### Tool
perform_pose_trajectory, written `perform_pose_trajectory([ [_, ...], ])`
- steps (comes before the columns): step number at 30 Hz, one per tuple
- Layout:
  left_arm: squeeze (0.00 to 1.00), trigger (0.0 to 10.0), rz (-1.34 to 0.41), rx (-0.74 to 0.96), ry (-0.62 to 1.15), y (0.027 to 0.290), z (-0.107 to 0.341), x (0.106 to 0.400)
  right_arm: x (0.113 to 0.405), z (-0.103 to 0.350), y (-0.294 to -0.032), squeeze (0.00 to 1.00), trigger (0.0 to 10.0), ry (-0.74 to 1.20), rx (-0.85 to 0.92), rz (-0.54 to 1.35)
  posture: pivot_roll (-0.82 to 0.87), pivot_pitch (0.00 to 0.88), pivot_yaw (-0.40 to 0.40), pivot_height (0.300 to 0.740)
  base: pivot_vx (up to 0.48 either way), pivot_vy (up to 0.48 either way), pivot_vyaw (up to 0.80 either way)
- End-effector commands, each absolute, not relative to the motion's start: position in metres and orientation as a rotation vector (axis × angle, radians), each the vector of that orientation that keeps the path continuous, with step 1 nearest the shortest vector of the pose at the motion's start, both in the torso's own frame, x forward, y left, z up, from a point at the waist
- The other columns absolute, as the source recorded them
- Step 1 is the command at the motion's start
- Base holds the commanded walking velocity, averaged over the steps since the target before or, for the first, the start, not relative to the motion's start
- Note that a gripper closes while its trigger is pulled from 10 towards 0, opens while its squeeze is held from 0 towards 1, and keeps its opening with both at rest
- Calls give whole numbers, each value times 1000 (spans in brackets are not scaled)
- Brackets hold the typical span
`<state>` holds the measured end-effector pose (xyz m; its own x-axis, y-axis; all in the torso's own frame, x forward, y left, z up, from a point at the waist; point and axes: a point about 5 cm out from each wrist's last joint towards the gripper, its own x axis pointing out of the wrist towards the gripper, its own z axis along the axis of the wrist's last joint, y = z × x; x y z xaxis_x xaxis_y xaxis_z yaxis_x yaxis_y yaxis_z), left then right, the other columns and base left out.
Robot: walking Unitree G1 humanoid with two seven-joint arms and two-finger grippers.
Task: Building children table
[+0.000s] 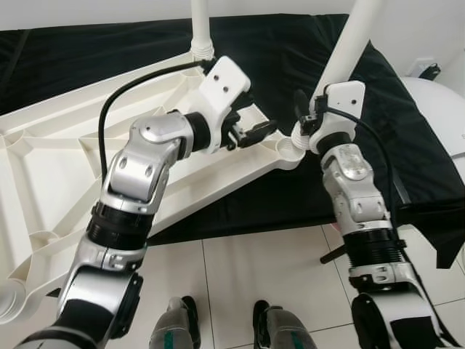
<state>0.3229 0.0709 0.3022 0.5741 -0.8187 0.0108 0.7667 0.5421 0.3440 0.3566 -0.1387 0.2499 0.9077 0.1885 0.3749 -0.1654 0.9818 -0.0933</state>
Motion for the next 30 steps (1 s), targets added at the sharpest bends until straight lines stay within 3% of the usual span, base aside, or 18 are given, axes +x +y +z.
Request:
perform_pose_trajectory([
  [1,0,10000,-786,280,-205,76,306,330,357,253,-139,0,10000,-402,-57,208,-68,175,-33,740,0,0,0],
  [14,0,10000,-843,192,-251,96,337,337,353,260,-146,0,10000,-396,-51,495,-61,155,-36,740,0,0,0],
  [30,0,10000,-1100,120,-298,66,362,318,348,257,-142,0,10000,-368,-98,682,-65,137,-33,740,0,0,0],
])
